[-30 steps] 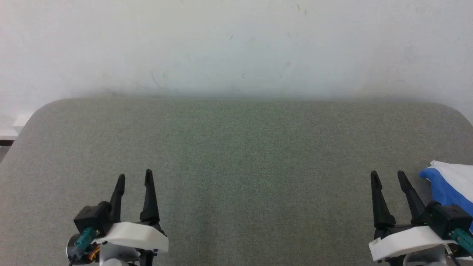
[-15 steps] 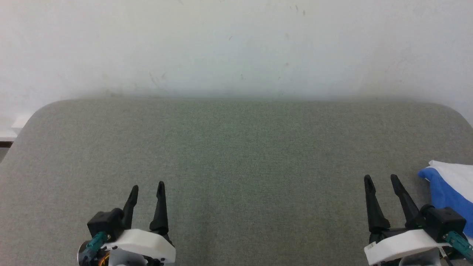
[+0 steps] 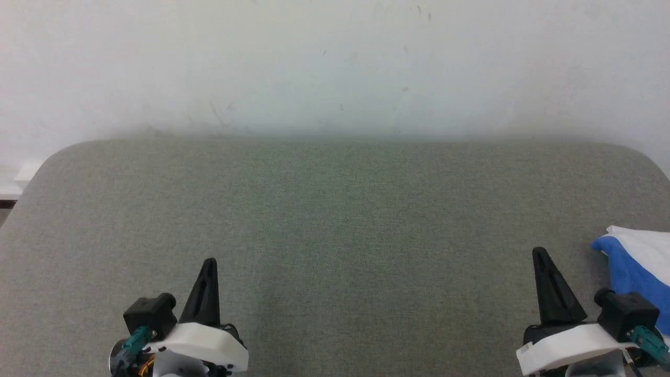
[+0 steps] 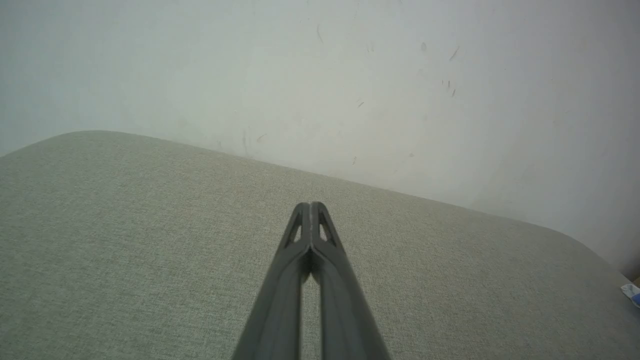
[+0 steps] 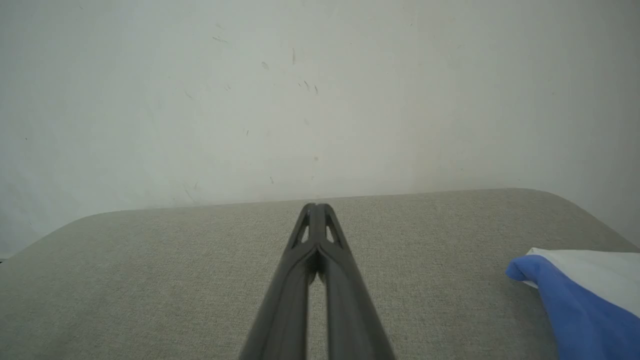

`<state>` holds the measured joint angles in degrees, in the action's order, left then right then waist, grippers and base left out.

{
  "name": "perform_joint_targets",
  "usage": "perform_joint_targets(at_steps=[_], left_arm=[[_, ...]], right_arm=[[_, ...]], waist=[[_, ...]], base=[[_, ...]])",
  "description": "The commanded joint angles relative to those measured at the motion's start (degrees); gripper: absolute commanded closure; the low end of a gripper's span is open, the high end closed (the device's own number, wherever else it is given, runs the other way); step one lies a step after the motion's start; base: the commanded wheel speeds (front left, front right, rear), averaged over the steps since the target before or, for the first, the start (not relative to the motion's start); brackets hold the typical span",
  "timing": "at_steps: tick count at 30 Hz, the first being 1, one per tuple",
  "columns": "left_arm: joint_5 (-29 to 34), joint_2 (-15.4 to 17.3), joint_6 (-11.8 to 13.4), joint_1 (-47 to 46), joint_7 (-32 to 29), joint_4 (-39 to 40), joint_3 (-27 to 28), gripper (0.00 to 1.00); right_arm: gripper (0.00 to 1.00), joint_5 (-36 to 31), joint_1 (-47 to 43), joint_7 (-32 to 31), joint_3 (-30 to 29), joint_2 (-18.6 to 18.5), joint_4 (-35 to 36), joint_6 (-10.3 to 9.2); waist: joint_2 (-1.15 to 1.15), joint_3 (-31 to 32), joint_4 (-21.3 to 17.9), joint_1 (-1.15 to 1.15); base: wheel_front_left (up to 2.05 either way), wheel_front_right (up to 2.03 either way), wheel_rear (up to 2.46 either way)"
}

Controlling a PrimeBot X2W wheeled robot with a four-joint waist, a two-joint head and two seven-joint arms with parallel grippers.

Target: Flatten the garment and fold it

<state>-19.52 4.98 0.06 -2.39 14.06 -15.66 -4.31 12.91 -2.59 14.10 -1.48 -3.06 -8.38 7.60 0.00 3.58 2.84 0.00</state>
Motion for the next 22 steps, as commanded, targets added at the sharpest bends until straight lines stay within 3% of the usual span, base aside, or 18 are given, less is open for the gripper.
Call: perform_joint_targets(at_steps=[1,22], left_arm=[[1.2,-0.1,0.0,0.2,-0.4,0.6,0.2,1.00],[4.5,-0.5,0.0,0.6,-2.8,3.3,0.9,1.00]], right_arm=[[1.00,-0.6,0.2,-0.4,0.1,0.0,0.3,-0.01],[1.00,-2.8,0.6,-2.9,0.3,0.0,1.8,-0.03]], waist=[[0.00,-0.1,0.0,0.00],[0.00,-0.7,-0.5,0.00]], base=[[0.00,0.00,0.00],[0.00,0.00,0.00]])
